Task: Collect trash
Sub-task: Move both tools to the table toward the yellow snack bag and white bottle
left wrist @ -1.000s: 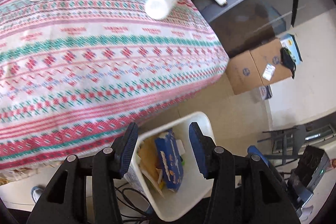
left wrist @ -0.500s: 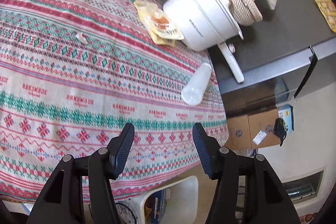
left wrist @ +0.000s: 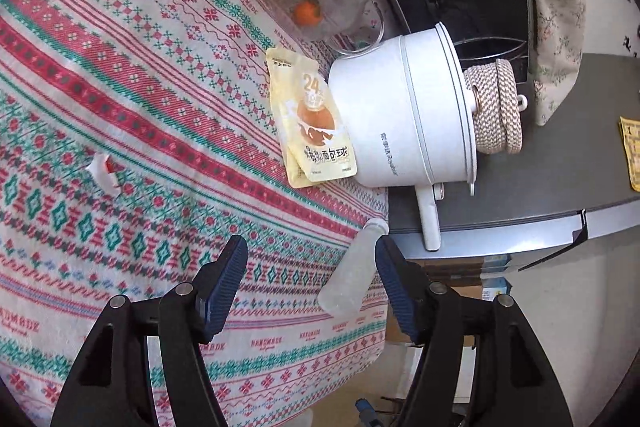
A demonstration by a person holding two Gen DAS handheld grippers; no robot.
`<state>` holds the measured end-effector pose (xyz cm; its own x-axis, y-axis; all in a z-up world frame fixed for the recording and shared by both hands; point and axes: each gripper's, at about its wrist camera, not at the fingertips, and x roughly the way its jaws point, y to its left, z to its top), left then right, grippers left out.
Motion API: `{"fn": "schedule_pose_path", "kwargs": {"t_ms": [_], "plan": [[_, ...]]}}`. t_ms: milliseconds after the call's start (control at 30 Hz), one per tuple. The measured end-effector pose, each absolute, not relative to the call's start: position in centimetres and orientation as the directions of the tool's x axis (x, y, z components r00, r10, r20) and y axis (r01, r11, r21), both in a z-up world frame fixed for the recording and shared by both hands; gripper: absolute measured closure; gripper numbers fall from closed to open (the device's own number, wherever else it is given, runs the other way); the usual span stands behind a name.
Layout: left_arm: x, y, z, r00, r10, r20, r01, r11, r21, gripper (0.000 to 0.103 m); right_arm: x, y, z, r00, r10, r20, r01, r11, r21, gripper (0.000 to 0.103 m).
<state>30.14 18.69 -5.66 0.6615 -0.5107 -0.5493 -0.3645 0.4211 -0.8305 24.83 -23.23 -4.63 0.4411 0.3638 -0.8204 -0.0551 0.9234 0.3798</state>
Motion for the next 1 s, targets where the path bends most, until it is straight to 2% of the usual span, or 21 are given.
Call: {"fn": "schedule_pose_path", "kwargs": {"t_ms": [200, 533, 733, 800, 867, 933, 1000], "plan": [[34.5, 18.7, -7.2, 0.701, -0.501, -0.507, -0.352, 0.375, -0.858, 0.034, 31.4, -22.2, -6.0, 0.424, 0.408, -0.809, -0.043, 0.901, 0.432, 0.031], [41.8, 16.4, -10.6, 0.651, -0.478, -0.589, -0.407, 0.435, -0.803, 0.036, 36.7, -21.4, -7.9, 0.402, 0.447, -0.799, -0.037, 0.88, 0.474, 0.031], [43.7, 15.0, -10.0, 0.66, -0.427, -0.618, -0.376, 0.524, -0.764, 0.038, 38.1, -21.6, -8.7, 0.407, 0.459, -0.79, -0.039, 0.873, 0.486, 0.031], [44.2, 14.1, -9.5, 0.643, -0.378, -0.666, -0.373, 0.605, -0.704, 0.043, 38.4, -21.5, -8.9, 0.405, 0.462, -0.789, -0.035, 0.87, 0.492, 0.031], [44.6, 12.8, -8.9, 0.612, -0.3, -0.731, -0.364, 0.714, -0.598, 0.065, 38.6, -21.1, -9.0, 0.405, 0.461, -0.789, -0.041, 0.872, 0.488, 0.031], [45.2, 12.2, -9.0, 0.598, -0.247, -0.763, -0.357, 0.77, -0.529, 0.075, 38.9, -20.6, -8.9, 0.408, 0.458, -0.789, -0.052, 0.875, 0.481, 0.031], [45.3, 12.4, -9.2, 0.591, -0.239, -0.771, -0.377, 0.763, -0.526, 0.086, 39.1, -20.1, -8.8, 0.41, 0.458, -0.789, -0.061, 0.877, 0.477, 0.031]]}}
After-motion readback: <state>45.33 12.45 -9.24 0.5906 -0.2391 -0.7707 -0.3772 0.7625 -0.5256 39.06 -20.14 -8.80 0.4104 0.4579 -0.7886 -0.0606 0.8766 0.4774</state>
